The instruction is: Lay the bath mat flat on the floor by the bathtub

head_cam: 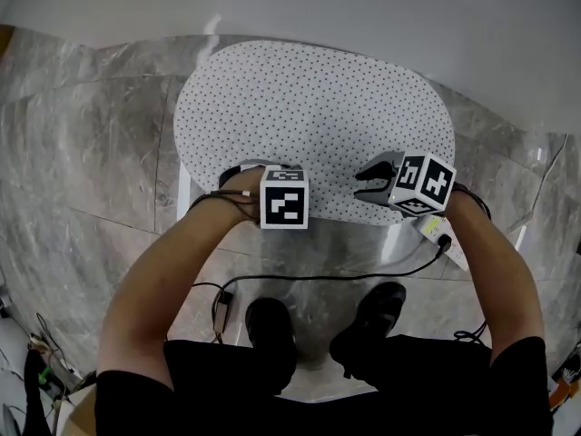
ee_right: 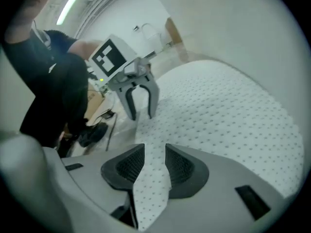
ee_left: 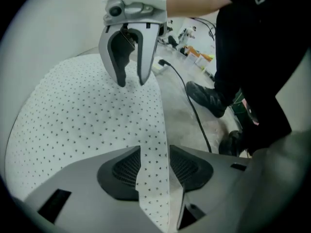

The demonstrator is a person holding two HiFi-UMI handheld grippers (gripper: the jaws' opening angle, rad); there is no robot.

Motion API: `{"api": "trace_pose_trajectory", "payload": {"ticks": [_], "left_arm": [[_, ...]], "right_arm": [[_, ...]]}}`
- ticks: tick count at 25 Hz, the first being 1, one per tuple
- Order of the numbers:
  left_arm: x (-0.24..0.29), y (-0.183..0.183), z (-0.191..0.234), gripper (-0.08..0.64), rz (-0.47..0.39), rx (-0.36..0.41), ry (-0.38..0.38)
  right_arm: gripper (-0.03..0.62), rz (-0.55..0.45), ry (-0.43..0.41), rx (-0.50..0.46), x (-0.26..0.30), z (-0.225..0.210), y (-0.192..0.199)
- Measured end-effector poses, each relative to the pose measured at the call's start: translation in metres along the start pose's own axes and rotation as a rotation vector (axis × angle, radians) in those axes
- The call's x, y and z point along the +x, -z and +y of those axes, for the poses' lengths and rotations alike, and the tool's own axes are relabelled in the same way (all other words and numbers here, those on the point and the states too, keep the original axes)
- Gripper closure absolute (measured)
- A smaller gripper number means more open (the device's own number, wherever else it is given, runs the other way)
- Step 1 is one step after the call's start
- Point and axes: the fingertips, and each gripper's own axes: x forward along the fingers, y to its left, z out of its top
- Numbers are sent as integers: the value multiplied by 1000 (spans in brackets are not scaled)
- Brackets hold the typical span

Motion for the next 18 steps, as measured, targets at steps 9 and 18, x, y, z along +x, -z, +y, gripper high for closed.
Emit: {"api": "trace_pose_trajectory", "payload": {"ticks": [9, 18], "left_arm": [[-16, 32, 58, 354, -10, -90, -223], [-16, 33, 61, 398, 79, 26, -271]], "right_arm": [[381, 91, 270, 91, 8, -43, 39], [452, 143, 300, 28, 7, -49, 40]]}}
